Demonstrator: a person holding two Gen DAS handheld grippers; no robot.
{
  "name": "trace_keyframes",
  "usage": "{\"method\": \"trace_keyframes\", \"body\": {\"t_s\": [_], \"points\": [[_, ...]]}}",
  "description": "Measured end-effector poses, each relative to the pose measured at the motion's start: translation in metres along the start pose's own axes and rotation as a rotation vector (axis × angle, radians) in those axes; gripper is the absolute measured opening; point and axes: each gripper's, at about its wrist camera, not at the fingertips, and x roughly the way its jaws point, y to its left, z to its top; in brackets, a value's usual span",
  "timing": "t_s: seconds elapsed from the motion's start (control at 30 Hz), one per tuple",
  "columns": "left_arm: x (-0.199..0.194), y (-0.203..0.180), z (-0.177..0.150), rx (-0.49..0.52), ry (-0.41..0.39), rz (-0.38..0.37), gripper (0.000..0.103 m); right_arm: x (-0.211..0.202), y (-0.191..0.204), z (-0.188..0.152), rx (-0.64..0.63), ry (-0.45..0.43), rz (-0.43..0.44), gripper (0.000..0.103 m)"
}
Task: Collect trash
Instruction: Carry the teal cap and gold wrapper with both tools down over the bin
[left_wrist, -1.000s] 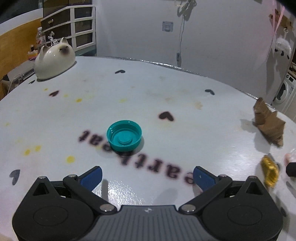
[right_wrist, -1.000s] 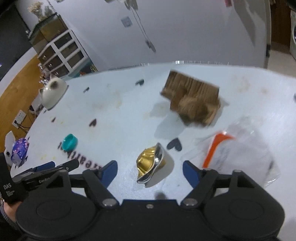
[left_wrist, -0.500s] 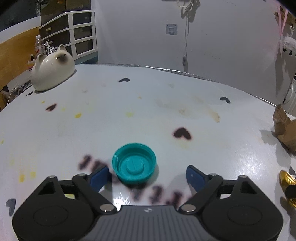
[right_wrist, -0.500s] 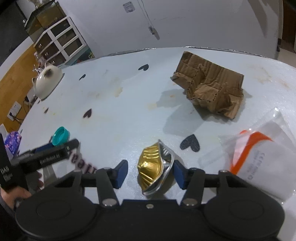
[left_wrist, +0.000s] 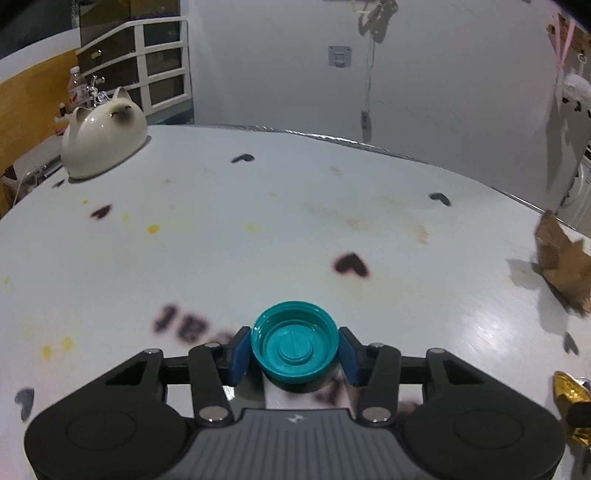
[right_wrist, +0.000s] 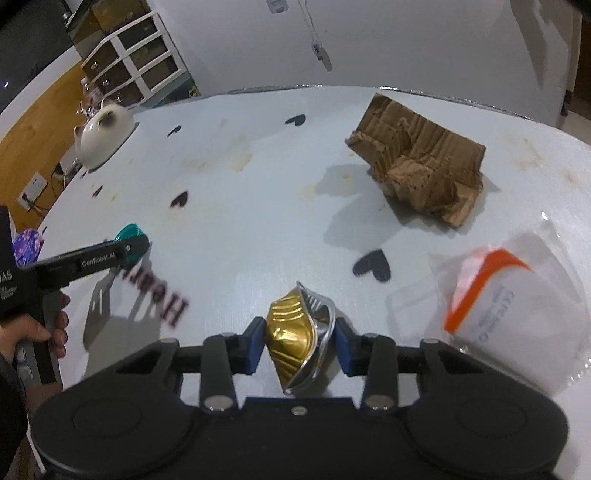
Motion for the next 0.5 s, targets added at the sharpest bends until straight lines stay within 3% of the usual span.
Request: {"method": "trace_keyframes", "body": {"t_s": [0.23,0.5], "points": [[-0.033,-0.021,-0.017,-0.002,0.052,-0.074,0.05,-0.014,-0.003,-0.013,0.002,0.017,-0.024,0.04],[-0.085,-0.044,-0.03,0.027,0.066,-0.117,0.05,-0.046,-0.006,-0.025,0.0,-0.023,-0.05,0.04]]}}
